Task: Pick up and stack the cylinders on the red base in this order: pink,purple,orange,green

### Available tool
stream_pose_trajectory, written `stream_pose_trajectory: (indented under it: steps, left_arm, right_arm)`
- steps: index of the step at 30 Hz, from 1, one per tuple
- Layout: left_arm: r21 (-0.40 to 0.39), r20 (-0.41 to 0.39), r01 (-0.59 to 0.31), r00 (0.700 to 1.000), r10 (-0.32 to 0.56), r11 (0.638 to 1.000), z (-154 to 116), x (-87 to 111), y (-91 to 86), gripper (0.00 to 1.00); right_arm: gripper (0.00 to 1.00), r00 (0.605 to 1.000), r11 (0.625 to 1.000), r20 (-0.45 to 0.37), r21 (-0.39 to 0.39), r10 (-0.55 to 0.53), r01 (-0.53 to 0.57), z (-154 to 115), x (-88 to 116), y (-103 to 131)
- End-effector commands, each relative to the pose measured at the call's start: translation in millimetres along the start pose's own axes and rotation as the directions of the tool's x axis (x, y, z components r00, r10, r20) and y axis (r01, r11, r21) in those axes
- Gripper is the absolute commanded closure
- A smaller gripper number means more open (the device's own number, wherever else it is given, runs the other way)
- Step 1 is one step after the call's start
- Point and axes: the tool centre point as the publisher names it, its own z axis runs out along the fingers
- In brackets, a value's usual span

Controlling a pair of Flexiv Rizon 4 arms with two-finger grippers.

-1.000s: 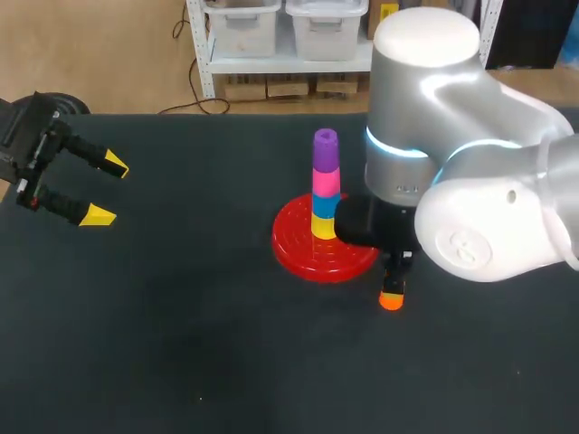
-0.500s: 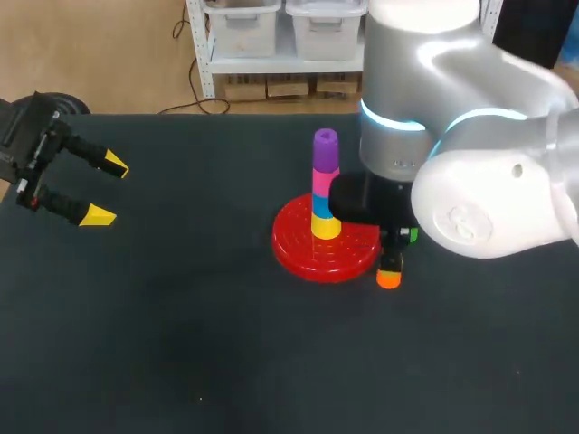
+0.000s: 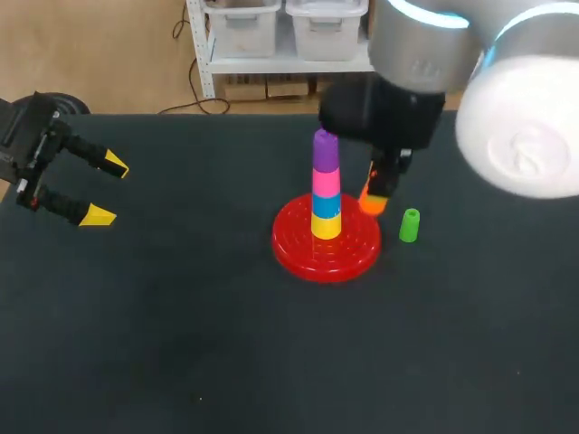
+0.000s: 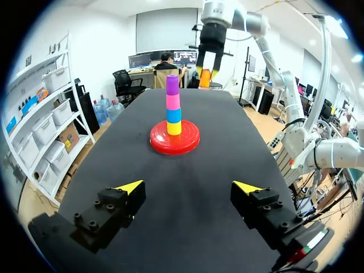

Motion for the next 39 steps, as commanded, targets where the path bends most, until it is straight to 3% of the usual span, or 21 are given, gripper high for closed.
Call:
stream_pose_trajectory:
  steps: [1, 7, 12, 17, 25, 39]
  left_arm:
    - [-0.003, 0.003, -0.003, 1.0, 0.003, 1.0, -0.1, 1.2, -0.8, 0.0]
    - [-0.003, 0.003, -0.003, 1.0, 0.003, 1.0, -0.1, 1.2, -0.8, 0.0]
    - [-0.003, 0.003, -0.003, 1.0, 0.003, 1.0, -0.1, 1.2, -0.8, 0.0]
    - [-0.003, 0.003, -0.003, 1.0, 0.003, 1.0, -0.1, 1.2, -0.8, 0.0]
    - [-0.003, 0.003, -0.003, 1.0, 0.003, 1.0, -0.1, 1.2, -0.8, 0.0]
    - [-0.003, 0.003, -0.003, 1.0, 0.003, 1.0, -0.1, 1.2, -0.8, 0.0]
  right_arm:
    - [1.0, 0.998, 1.0, -0.048, -0.01, -0.029, 0.028, -33.1, -21.9, -10.0]
    - [1.0, 0.991, 0.997, -0.11, -0.016, -0.072, 0.071, -55.9, -53.3, -33.0]
    - [1.0, 0.986, 0.997, -0.152, -0.037, -0.075, 0.071, -61.9, -65.2, -51.2]
    - [1.0, 0.99, 0.993, -0.118, -0.102, -0.072, 0.06, -56.3, -69.7, -66.0]
    - [1.0, 0.984, 0.991, -0.165, -0.121, -0.067, 0.047, -44.8, -75.1, -70.8]
    - [1.0, 0.986, 0.991, -0.155, -0.129, -0.062, 0.042, -29.8, -69.9, -74.7]
